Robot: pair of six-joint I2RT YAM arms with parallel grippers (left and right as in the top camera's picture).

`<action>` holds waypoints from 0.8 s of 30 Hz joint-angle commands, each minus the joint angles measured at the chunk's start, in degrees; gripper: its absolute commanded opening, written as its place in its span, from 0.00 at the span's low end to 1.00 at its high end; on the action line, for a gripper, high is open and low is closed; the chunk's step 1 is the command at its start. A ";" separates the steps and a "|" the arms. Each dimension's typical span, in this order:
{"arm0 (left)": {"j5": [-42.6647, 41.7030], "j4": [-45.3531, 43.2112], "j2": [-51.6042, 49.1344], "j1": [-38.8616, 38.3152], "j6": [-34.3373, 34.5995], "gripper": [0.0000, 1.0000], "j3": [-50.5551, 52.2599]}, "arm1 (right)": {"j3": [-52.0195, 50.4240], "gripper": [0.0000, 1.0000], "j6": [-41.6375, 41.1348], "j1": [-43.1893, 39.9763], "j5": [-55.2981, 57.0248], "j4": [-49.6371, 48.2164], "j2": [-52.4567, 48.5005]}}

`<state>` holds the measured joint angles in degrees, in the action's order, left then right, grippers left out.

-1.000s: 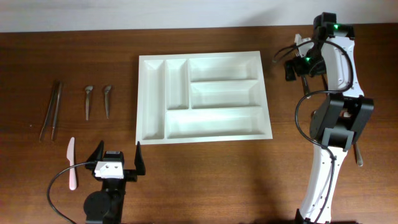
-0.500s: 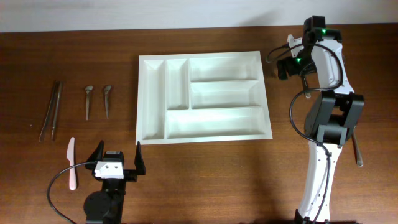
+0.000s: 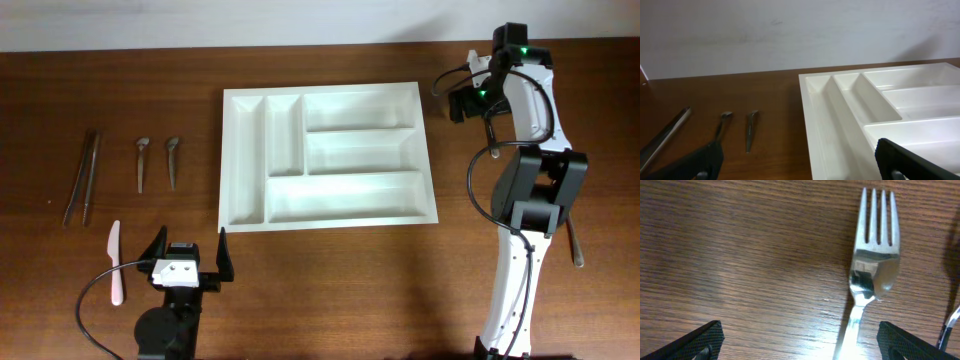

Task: Pack container
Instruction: 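Lower the right gripper onto the leftmost fork and close on its handle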

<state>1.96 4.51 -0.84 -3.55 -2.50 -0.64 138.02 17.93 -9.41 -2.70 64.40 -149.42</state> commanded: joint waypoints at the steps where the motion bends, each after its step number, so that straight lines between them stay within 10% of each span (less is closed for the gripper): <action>1: -0.24 0.24 0.48 0.31 0.35 0.99 0.11 | 0.90 0.99 -0.66 -2.01 -0.15 0.15 -0.98; 24: -0.24 0.24 0.48 0.31 0.35 0.99 0.11 | 0.85 0.99 2.16 -1.88 -0.31 2.19 -3.96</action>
<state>1.96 4.51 -0.84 -3.55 -2.50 -0.64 138.12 19.77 -11.64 -3.14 66.63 -151.06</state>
